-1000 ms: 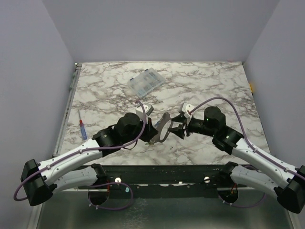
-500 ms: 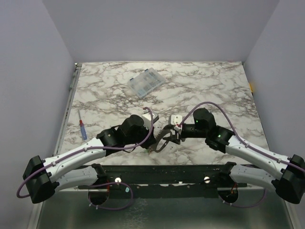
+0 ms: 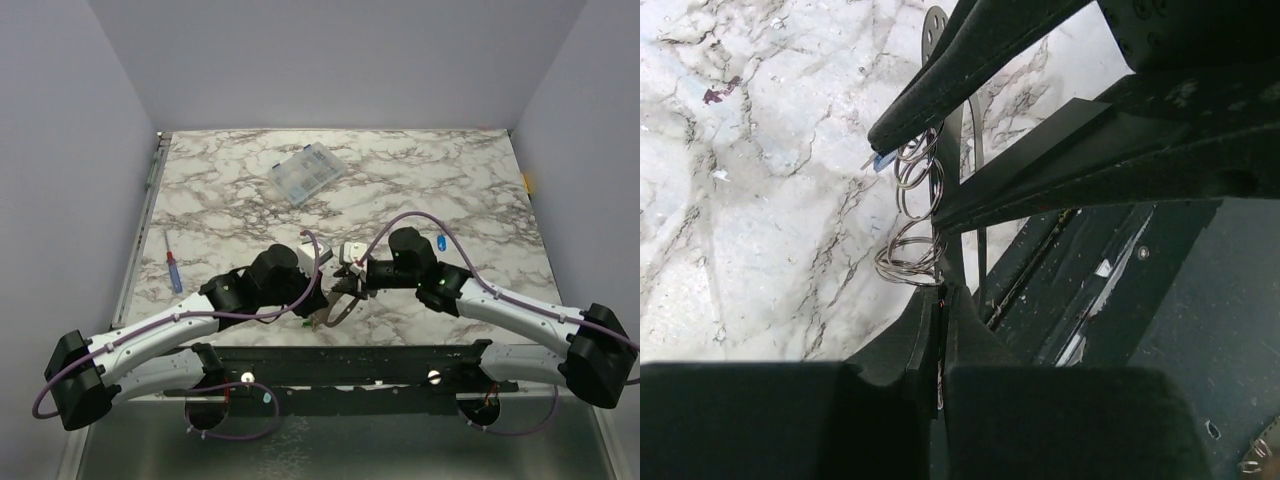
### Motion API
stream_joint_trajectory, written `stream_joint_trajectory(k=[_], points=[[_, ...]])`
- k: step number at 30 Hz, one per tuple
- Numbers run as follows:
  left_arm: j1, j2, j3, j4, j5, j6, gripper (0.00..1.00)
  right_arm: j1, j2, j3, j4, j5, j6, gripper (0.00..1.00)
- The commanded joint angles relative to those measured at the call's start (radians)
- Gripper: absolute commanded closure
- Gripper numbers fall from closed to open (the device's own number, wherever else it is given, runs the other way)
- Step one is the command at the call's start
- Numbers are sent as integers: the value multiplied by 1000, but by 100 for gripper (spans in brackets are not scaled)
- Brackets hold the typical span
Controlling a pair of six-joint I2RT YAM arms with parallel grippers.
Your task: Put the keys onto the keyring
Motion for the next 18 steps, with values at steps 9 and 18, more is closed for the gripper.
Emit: stream_joint_trajectory(k=[9, 18], points=[[-5, -10, -11, 57, 79, 7, 100, 6, 26, 94, 66, 464, 37, 71], [-2, 10, -7, 44, 61, 7, 100, 5, -71, 89, 60, 374, 131, 64]])
